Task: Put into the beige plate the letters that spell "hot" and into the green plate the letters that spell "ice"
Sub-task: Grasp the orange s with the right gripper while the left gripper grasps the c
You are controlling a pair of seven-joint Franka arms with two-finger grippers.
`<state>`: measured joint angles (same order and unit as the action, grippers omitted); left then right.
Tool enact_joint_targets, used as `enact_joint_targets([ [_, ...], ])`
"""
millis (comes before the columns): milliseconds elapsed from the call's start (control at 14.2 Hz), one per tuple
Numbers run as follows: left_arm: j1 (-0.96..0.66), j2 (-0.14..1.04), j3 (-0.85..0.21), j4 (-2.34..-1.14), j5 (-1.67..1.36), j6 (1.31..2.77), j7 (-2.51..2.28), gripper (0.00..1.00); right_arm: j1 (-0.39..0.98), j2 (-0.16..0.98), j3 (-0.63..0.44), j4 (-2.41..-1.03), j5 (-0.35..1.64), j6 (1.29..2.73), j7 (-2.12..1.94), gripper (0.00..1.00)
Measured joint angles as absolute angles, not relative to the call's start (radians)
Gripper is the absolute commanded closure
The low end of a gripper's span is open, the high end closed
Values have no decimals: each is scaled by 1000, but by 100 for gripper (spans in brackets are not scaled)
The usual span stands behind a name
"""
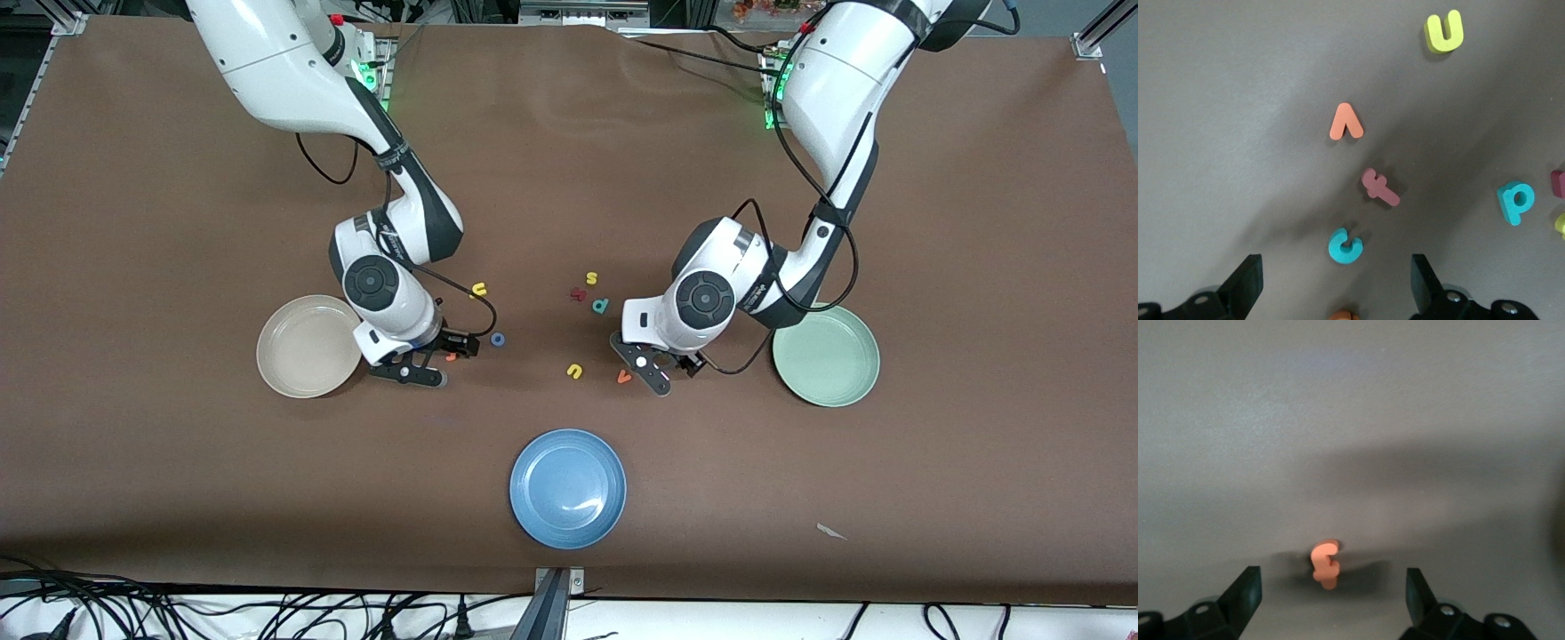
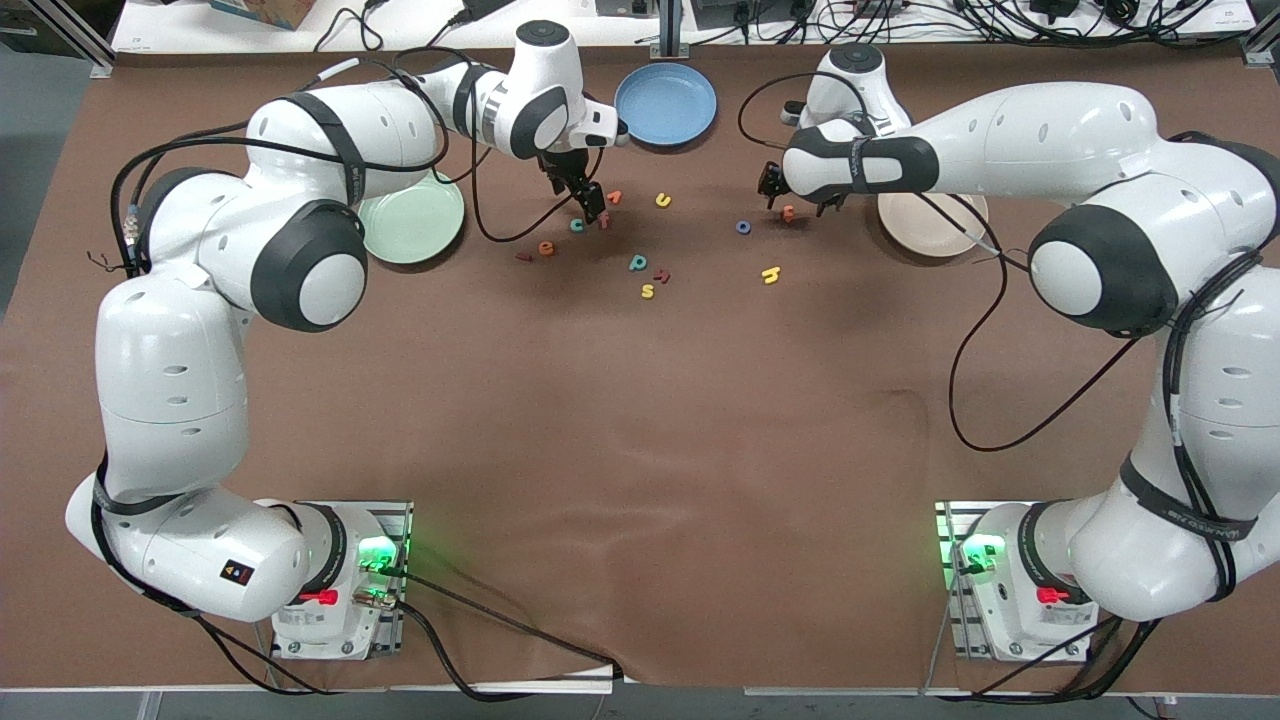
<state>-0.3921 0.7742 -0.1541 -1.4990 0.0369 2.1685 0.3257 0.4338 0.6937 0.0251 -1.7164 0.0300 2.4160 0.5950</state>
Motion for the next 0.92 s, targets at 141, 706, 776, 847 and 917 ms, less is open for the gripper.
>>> enact_joint_targets([
  [141,-394,794,-154,-1500,37,2179,367,21,434,706,28,-1712,30,2418,595,21],
  [706,-396,816,-151,-1502,38,2184,410,41,433,722,28,-1690,30,2419,595,60],
  [776,-398,817,-151,-1504,38,2184,411,45,432,723,28,-1688,30,2419,595,65],
  [847,-399,819,-151,-1507,39,2184,413,47,432,724,28,-1687,30,2419,595,70],
  [917,-400,819,-151,-1507,47,2185,415,53,431,724,27,-1686,30,2418,595,76],
])
